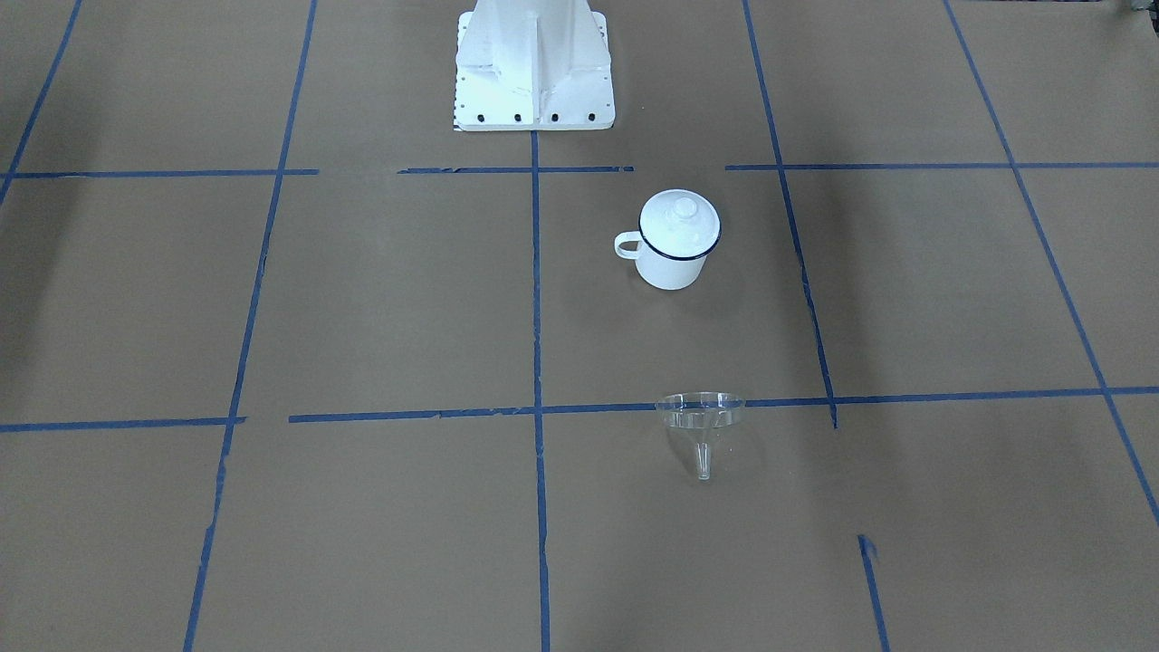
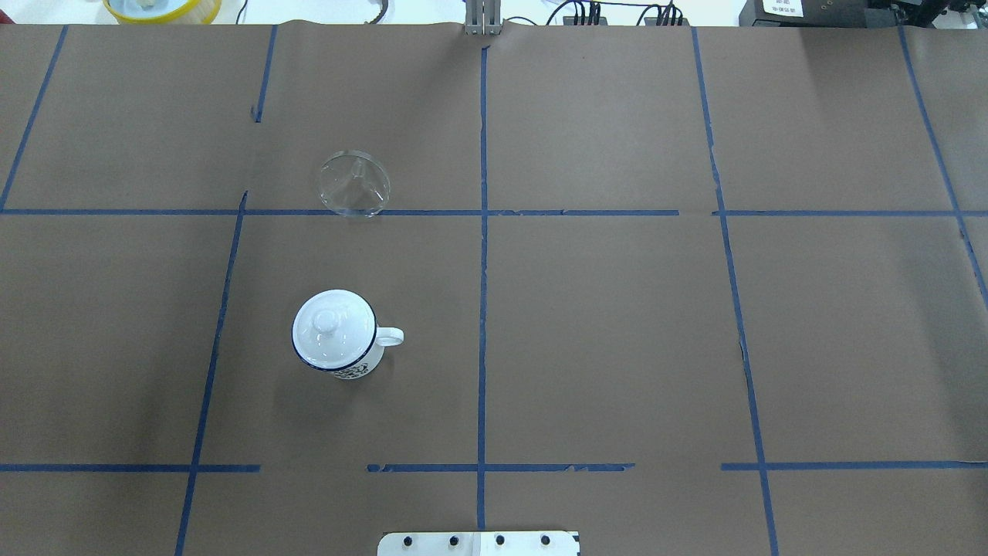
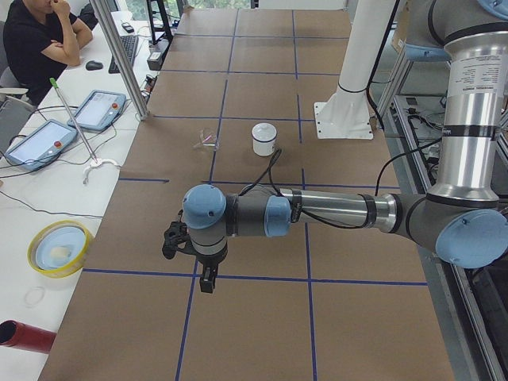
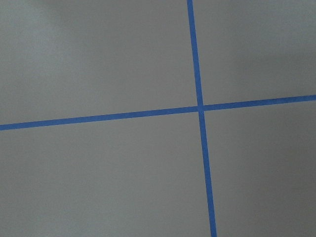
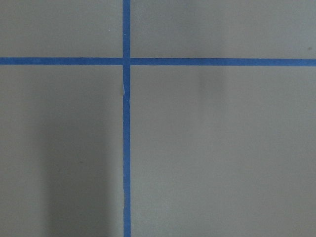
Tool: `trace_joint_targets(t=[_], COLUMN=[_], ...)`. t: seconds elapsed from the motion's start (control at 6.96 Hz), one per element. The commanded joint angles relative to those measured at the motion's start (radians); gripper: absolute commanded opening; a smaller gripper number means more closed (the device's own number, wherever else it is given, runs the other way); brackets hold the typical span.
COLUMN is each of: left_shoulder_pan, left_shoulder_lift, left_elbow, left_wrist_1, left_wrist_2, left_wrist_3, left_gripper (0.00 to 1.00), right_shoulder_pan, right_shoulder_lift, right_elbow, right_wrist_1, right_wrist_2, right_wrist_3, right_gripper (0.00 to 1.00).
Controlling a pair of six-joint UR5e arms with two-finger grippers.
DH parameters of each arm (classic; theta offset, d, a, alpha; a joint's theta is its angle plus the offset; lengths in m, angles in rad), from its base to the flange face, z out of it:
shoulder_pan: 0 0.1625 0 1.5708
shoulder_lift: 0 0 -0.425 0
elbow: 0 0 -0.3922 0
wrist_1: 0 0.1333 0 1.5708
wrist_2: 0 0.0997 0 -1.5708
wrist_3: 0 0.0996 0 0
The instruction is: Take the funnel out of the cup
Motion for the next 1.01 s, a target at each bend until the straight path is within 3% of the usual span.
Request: trace_joint_targets(t=[0.0, 0.86], left_shoulder_pan=[0.000, 0.000], left_shoulder_lift=[0.000, -0.001], left_elbow=[0.013, 0.010], left_wrist_1=[0.046, 0.045], left_wrist_2=[-0.003, -0.001], left_wrist_3=[-0.010, -0.010], left_gripper=[1.00, 1.00], right_shoulder_pan=[0.000, 0.000], right_shoulder_lift=[0.000, 0.000], right_elbow=[0.000, -0.001], right_wrist_1=[0.000, 0.000], right_wrist_2=[0.000, 0.000], right_wrist_3=[0.000, 0.000], right_gripper=[1.00, 1.00])
